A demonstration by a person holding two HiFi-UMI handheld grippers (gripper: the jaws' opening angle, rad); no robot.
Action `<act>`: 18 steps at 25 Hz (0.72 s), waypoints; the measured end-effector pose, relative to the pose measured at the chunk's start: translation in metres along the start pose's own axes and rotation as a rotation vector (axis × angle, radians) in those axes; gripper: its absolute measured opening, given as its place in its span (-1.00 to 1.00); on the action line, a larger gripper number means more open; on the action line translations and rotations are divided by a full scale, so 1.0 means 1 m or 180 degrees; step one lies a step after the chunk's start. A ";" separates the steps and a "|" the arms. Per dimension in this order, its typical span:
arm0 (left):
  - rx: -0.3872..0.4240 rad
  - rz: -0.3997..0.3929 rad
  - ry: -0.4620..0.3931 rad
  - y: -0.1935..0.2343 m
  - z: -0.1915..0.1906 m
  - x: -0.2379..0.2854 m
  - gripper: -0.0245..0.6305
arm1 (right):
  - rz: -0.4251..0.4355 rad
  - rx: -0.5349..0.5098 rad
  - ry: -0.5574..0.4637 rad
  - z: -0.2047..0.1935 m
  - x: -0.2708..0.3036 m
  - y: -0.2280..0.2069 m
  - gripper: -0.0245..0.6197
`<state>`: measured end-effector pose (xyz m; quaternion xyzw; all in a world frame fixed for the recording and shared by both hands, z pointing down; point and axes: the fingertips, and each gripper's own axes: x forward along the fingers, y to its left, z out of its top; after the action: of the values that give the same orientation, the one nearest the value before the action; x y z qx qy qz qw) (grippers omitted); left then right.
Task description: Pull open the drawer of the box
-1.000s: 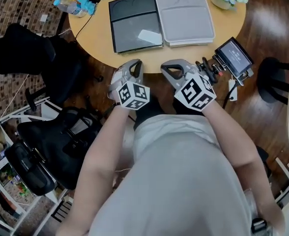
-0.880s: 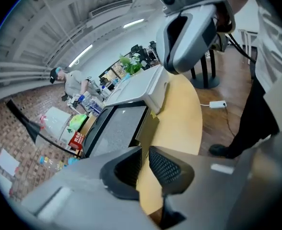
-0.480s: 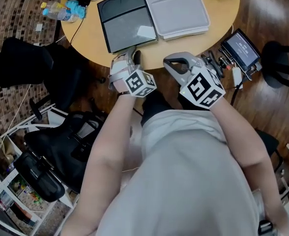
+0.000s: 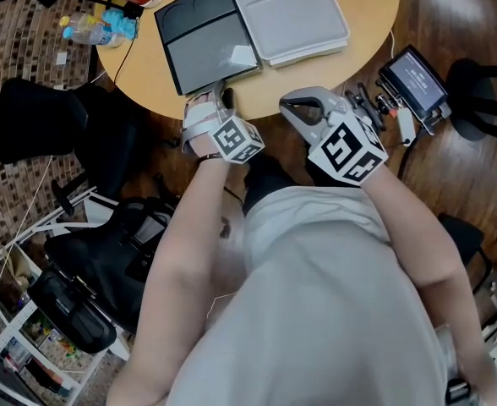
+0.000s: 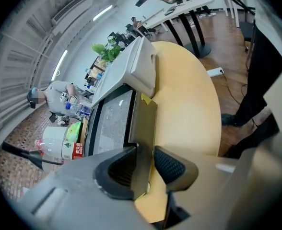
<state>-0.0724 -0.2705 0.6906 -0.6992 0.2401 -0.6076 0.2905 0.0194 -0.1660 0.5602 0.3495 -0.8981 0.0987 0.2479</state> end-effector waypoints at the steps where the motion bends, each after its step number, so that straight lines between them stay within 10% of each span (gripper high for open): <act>1: -0.0001 -0.0034 0.0002 0.001 0.001 0.000 -0.56 | 0.0002 0.0002 -0.0001 0.000 0.000 0.000 -0.91; 18: -0.0002 -0.0432 -0.0150 -0.029 0.005 -0.035 -0.81 | 0.0052 -0.0028 -0.0034 0.007 0.001 0.005 -0.91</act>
<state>-0.0732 -0.2256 0.6854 -0.7281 0.1855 -0.6091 0.2539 0.0130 -0.1653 0.5545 0.3416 -0.9027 0.0948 0.2438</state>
